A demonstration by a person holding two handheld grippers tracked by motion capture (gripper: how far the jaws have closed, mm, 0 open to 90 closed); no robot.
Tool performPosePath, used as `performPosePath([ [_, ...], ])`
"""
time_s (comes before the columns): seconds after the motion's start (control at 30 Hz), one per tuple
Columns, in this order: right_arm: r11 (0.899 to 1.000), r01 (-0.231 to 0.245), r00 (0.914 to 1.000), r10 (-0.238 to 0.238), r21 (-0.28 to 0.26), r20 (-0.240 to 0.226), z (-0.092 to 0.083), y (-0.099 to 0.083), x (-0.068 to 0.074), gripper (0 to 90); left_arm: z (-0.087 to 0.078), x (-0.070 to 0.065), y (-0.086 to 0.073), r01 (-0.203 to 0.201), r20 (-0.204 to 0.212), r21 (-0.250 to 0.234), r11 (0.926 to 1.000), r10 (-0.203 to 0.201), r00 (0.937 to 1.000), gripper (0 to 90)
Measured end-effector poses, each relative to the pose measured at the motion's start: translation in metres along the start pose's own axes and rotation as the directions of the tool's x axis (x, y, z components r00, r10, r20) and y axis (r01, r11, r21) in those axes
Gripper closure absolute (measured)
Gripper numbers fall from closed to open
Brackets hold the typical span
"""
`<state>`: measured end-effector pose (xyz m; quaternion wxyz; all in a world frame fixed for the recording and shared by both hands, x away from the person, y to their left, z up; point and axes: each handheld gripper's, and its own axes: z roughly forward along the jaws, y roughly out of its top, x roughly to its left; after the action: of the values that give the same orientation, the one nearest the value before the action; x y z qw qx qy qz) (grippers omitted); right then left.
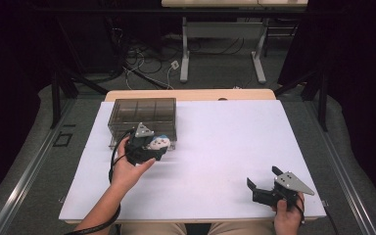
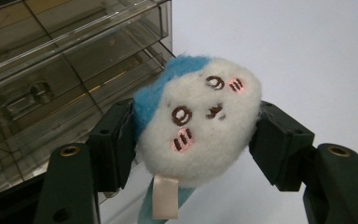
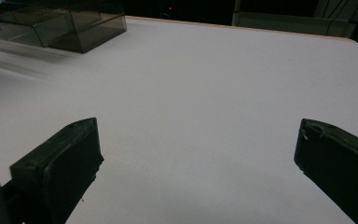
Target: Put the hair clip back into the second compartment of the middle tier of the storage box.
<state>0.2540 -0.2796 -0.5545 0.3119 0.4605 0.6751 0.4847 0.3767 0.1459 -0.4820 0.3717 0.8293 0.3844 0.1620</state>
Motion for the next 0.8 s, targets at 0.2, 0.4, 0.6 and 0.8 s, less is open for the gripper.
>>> performPosePath([
  [0.2,1.0,0.003,1.0,-0.003,0.002,0.001,0.0,0.0,0.0,0.2,-0.002,0.005,0.003,-0.008,-0.02,0.005,1.0,0.008,0.9998,35.6],
  [0.4,1.0,0.001,1.0,-0.001,0.003,0.002,0.0,0.0,0.0,0.2,-0.005,0.011,0.007,-0.015,-0.038,0.02,0.9997,0.016,0.9991,35.6],
  [0.6,1.0,0.004,1.0,-0.004,0.003,0.001,0.0,0.0,0.0,0.2,-0.007,0.018,0.008,-0.018,-0.054,0.034,0.9992,0.02,0.9984,35.6],
  [0.8,1.0,0.0,1.0,0.0,0.002,0.0,0.0,0.0,0.0,0.2,-0.009,0.025,0.008,-0.012,-0.068,0.045,0.9989,0.015,0.9976,35.6],
])
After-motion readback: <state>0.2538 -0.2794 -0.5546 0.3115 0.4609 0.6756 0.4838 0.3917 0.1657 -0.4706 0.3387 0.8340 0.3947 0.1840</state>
